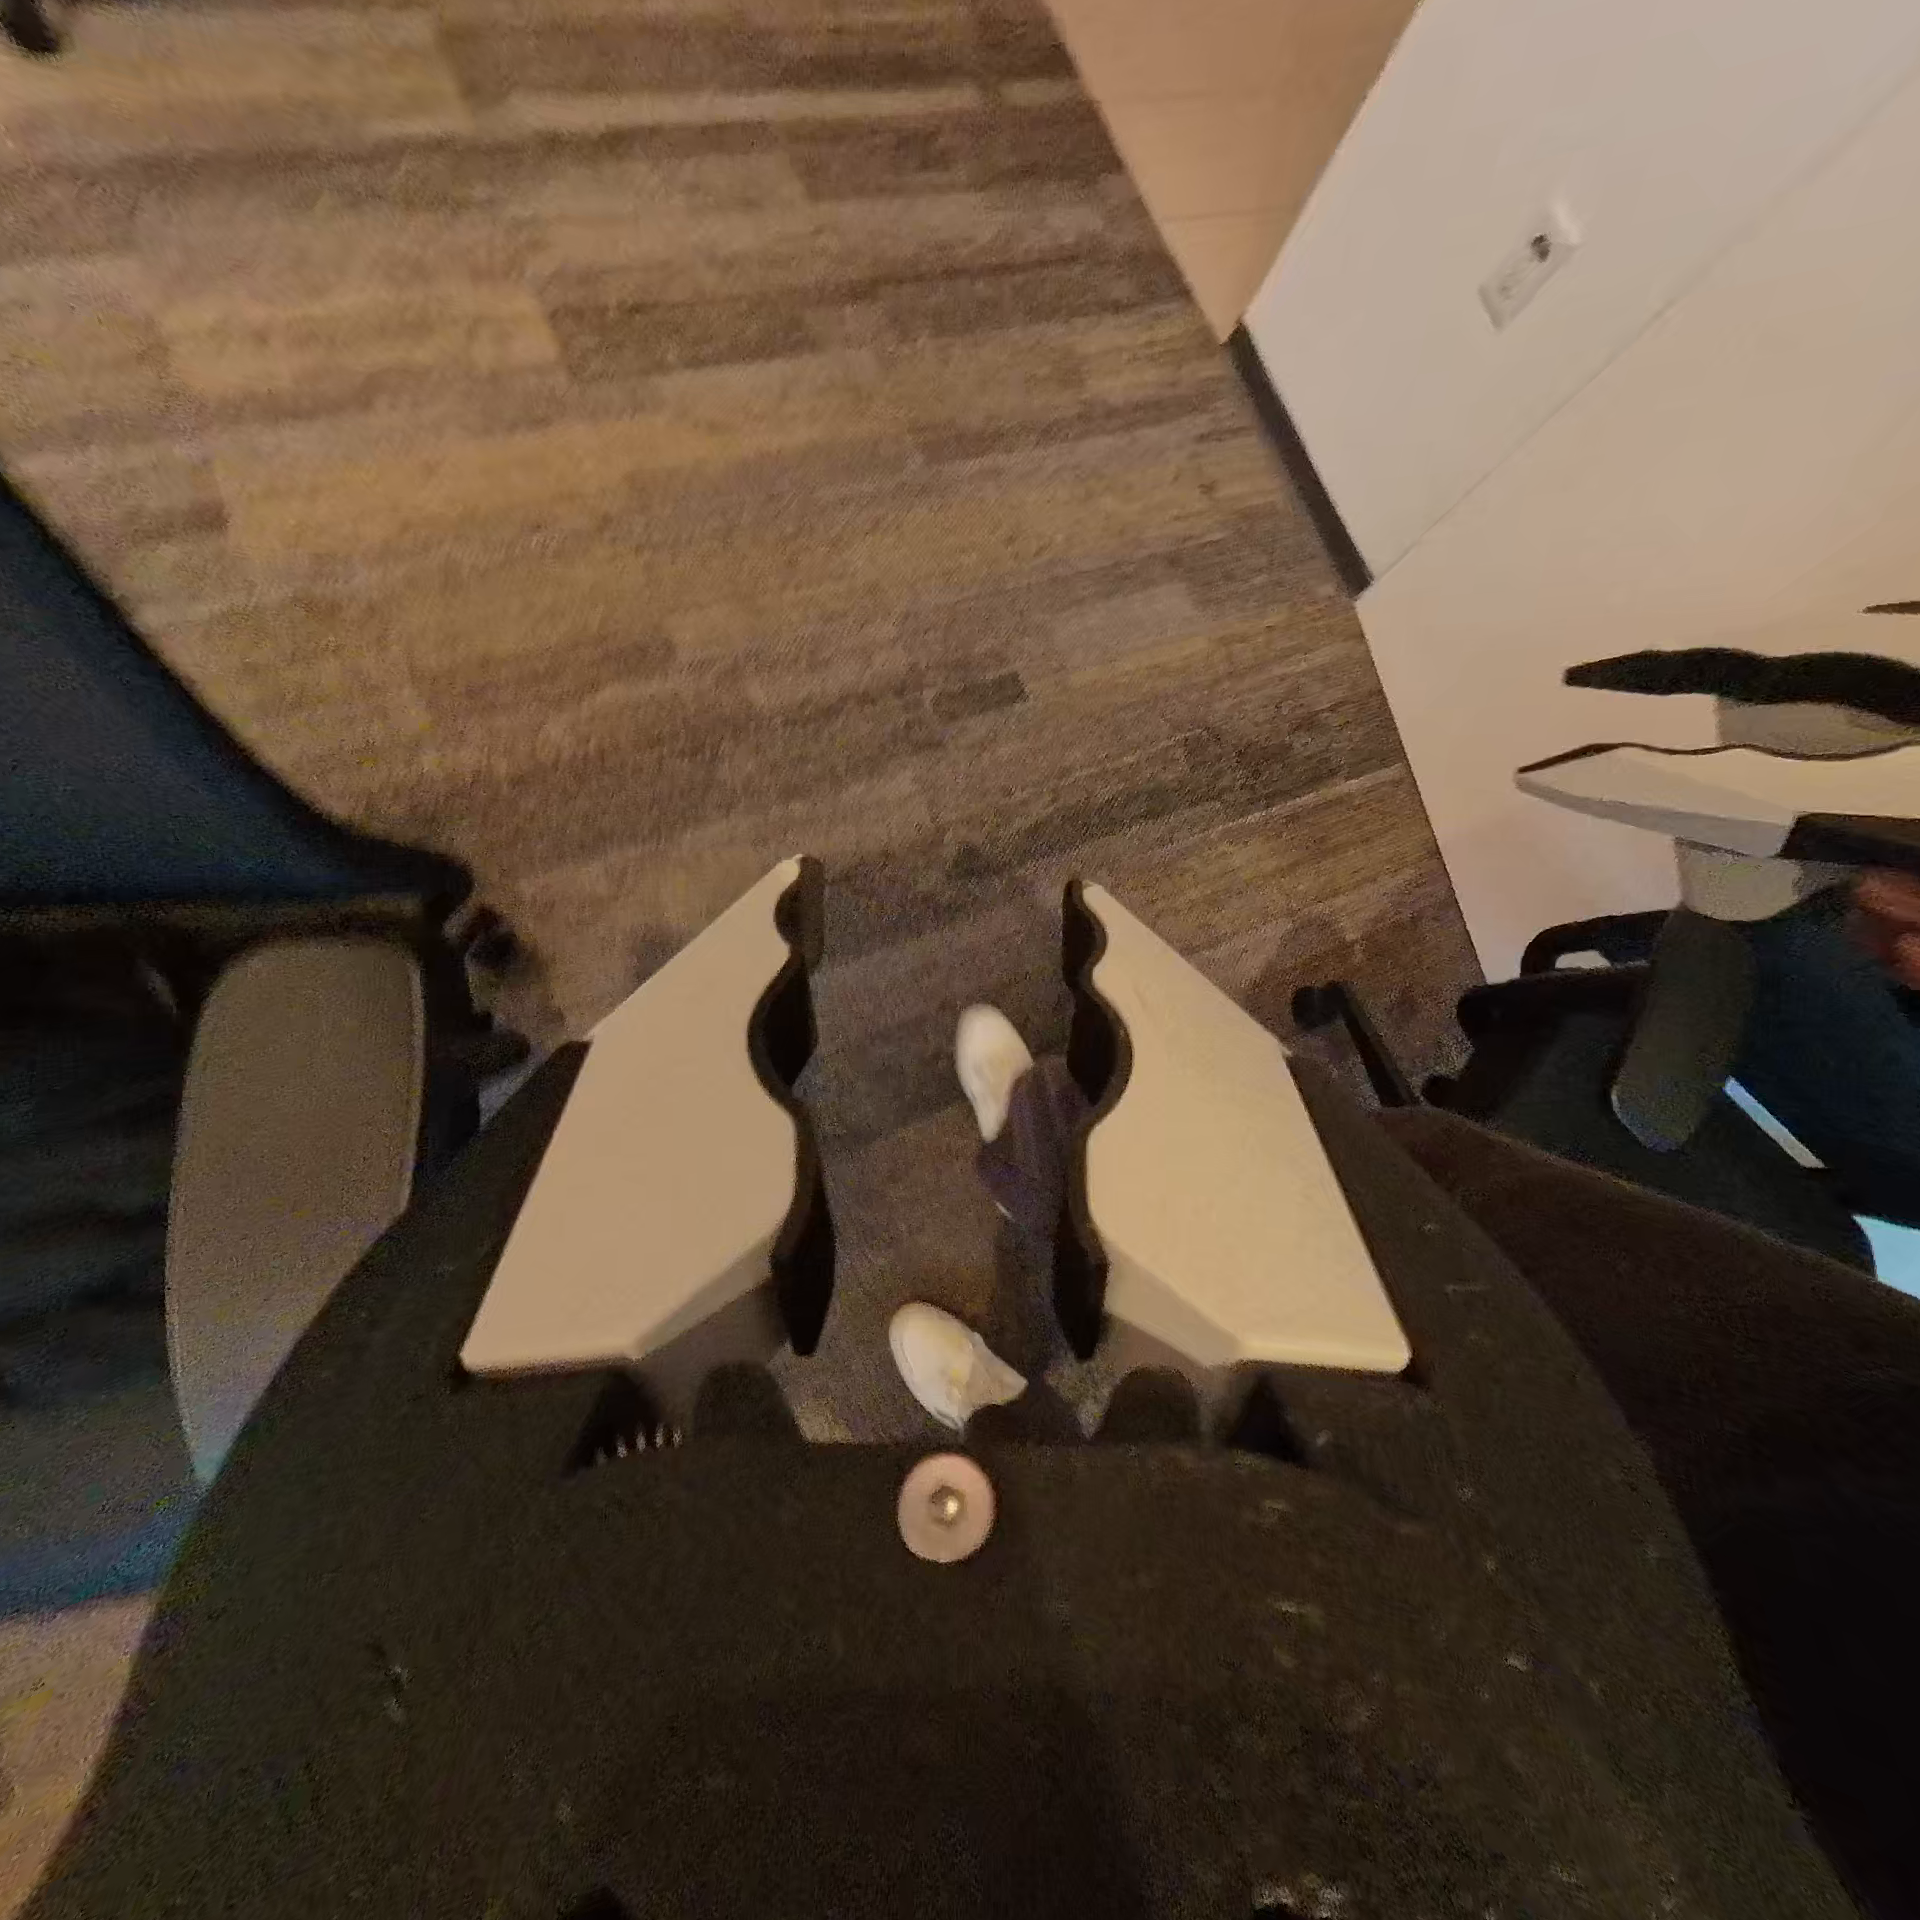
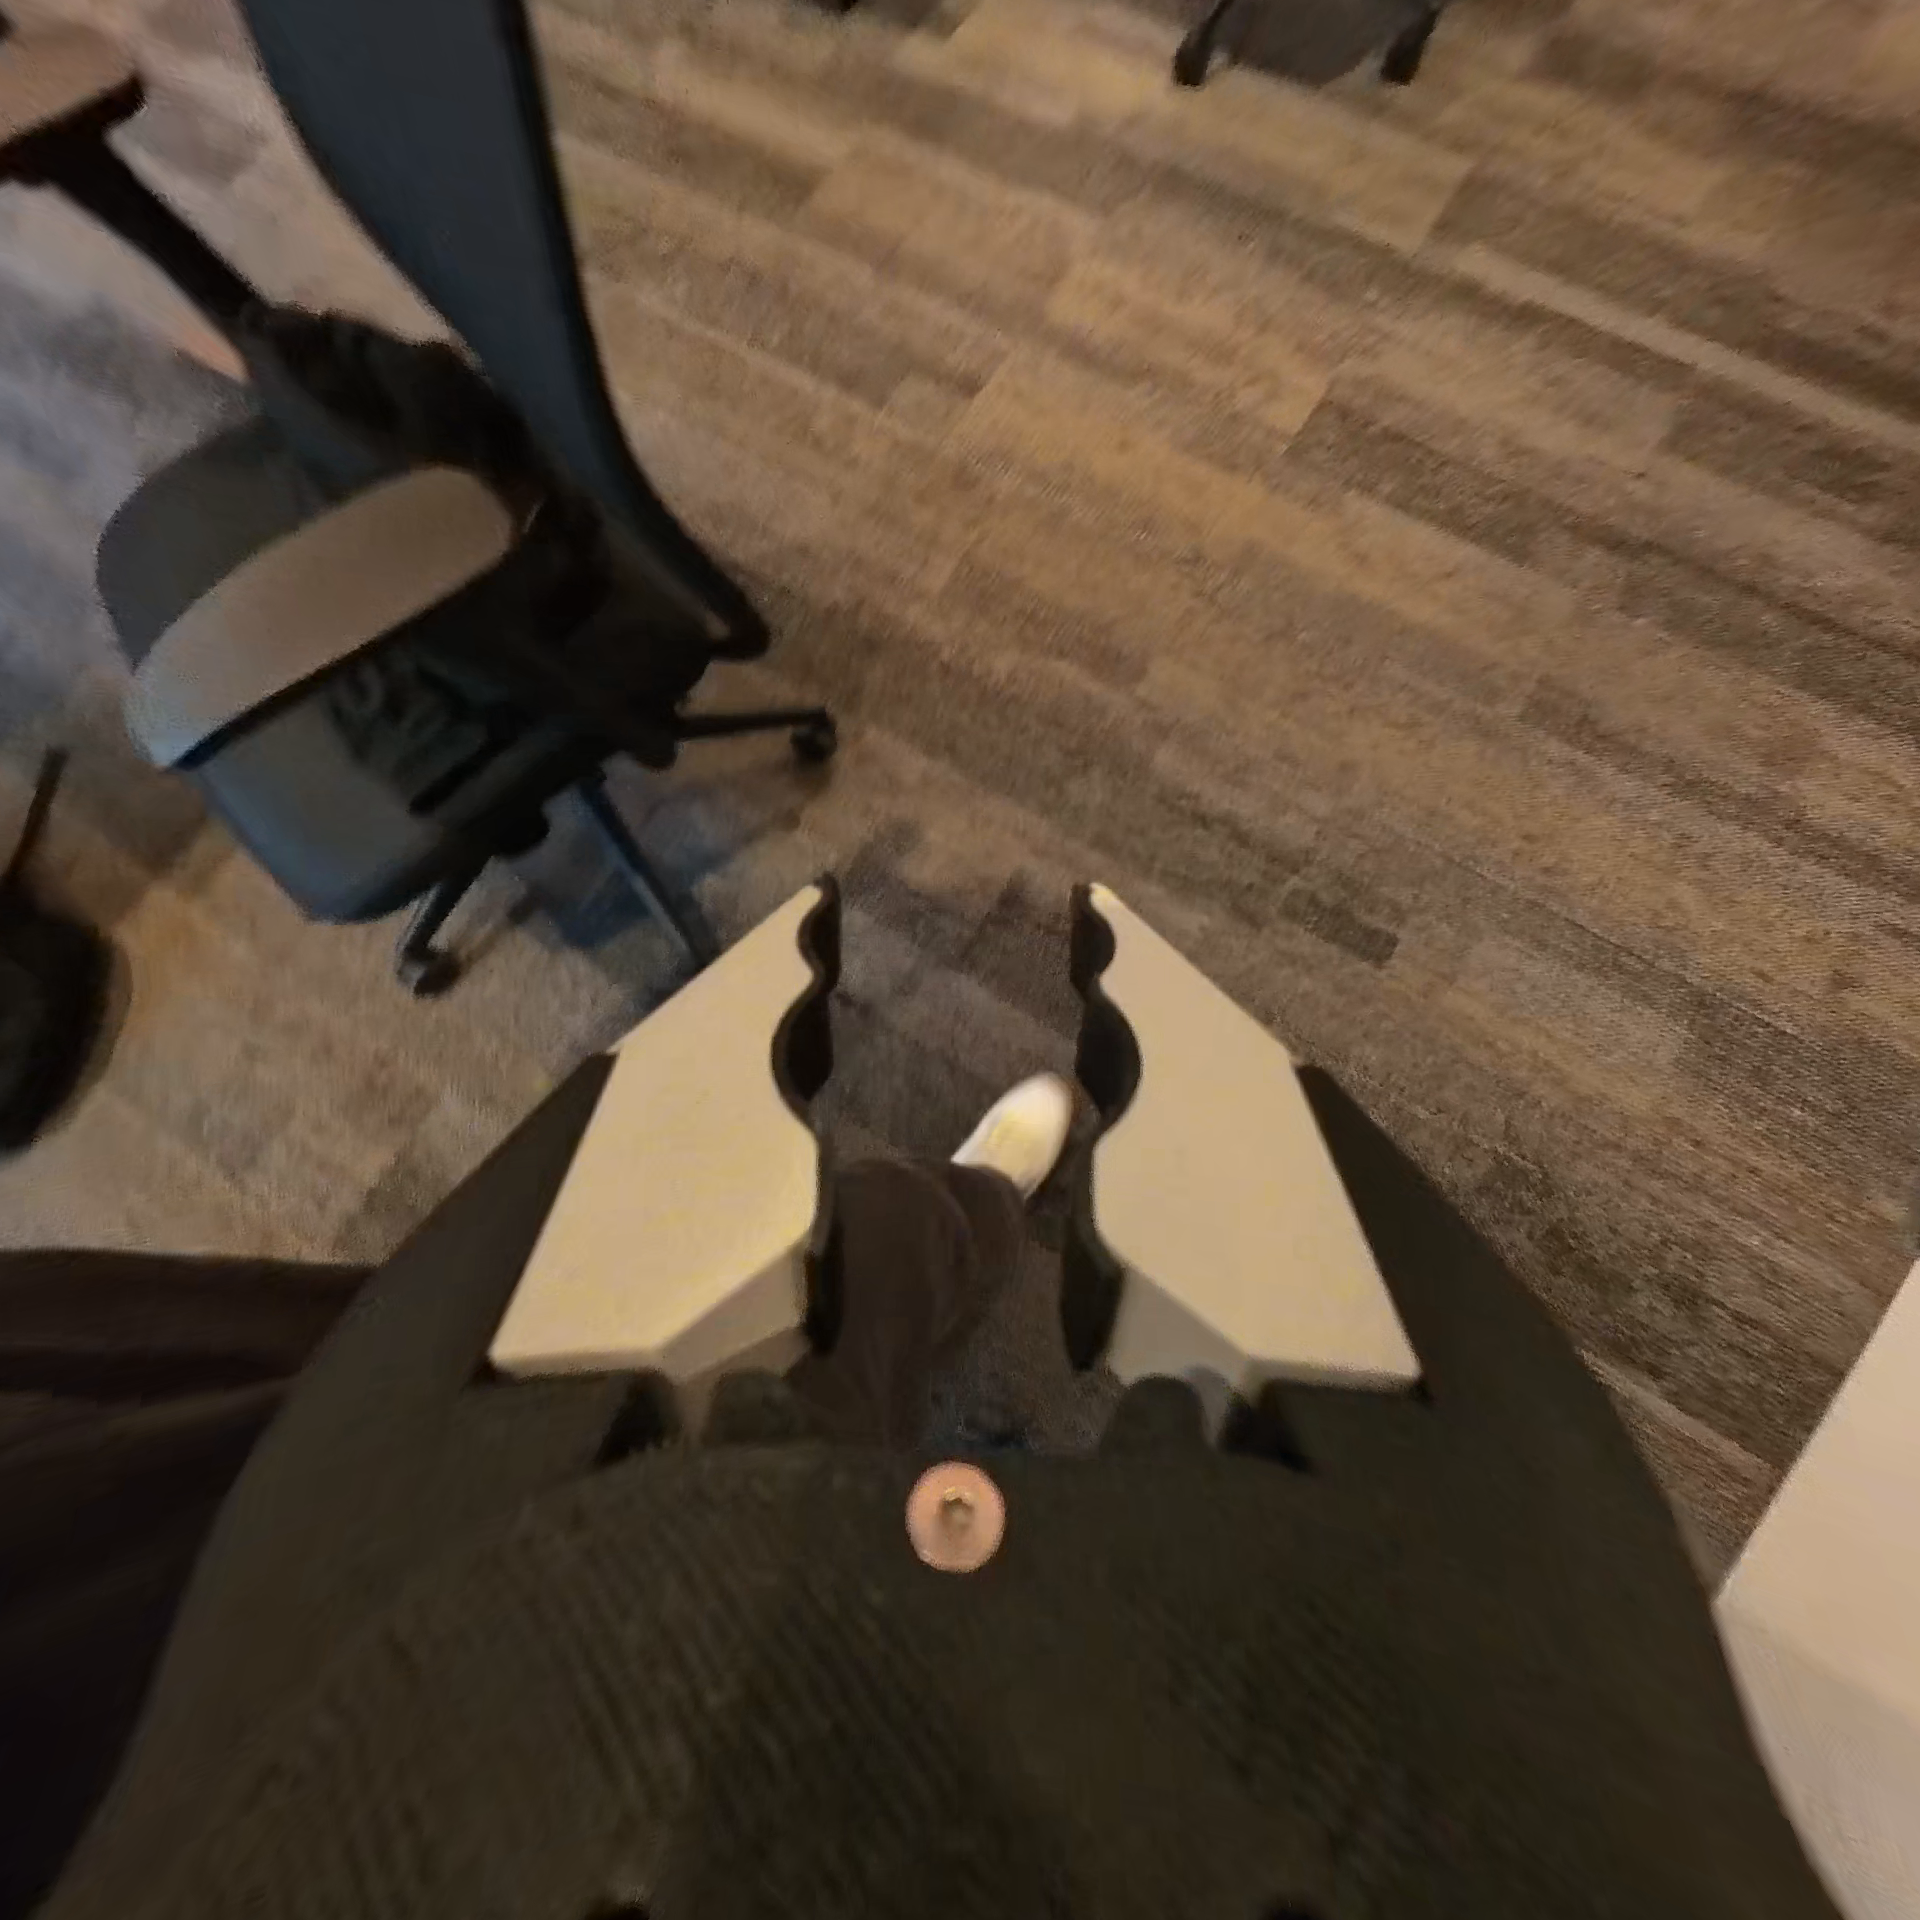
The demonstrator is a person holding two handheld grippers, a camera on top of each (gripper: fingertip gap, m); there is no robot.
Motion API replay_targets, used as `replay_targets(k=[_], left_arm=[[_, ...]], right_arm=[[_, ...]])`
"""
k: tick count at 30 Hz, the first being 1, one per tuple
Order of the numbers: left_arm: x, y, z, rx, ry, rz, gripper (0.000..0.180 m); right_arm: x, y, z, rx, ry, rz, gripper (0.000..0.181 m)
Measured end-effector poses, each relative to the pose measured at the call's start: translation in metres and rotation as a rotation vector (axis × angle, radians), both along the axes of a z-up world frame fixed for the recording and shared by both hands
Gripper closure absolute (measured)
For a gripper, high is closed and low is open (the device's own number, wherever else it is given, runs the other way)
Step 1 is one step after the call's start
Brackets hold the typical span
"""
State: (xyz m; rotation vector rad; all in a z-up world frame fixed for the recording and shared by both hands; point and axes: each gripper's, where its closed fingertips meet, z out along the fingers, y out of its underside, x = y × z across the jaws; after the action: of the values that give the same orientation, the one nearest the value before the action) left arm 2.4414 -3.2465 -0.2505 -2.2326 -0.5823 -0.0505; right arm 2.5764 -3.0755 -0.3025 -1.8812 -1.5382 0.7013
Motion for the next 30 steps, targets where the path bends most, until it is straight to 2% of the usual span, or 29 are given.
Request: replay_targets(k=[4,8,10,13,18,21,24,26,28,30], left_arm=[[-0.072,0.103,-0.009,0.022,0.020,-0.092,0.135],[-0.166,0.201,-0.021,0.033,0.013,-0.077,0.137],[-0.223,0.245,-0.010,0.035,-0.006,-0.033,0.137],[-0.313,0.292,0.034,0.117,0.041,0.040,0.137],[-0.475,0.297,0.058,0.073,0.165,0.236,0.136],[-0.567,0.285,0.036,0.052,0.113,0.391,0.136],[-0.656,0.275,0.023,0.035,0.049,0.494,0.140],[-0.723,0.270,0.027,0.038,0.068,0.508,0.140],[-0.799,0.261,0.032,-0.014,0.075,0.532,0.140],[-0.879,0.255,0.056,0.014,0.129,0.565,0.140]], right_arm=[[-0.071,0.080,-0.027,-0.008,-0.024,-0.046,0.137],[-0.178,0.172,-0.042,0.037,-0.068,0.009,0.137],[-0.253,0.211,-0.023,0.038,-0.031,0.076,0.137],[-0.385,0.239,0.025,-0.010,0.080,0.236,0.139],[-0.602,0.226,0.101,-0.114,0.253,0.532,0.137],[-0.718,0.214,0.101,-0.142,0.281,0.654,0.137],[-0.821,0.211,0.081,-0.129,0.230,0.719,0.137],[-0.887,0.215,0.072,-0.108,0.154,0.750,0.136],[-0.953,0.213,0.093,-0.115,0.169,0.787,0.136],[-1.023,0.215,0.116,-0.089,0.262,0.818,0.138]])
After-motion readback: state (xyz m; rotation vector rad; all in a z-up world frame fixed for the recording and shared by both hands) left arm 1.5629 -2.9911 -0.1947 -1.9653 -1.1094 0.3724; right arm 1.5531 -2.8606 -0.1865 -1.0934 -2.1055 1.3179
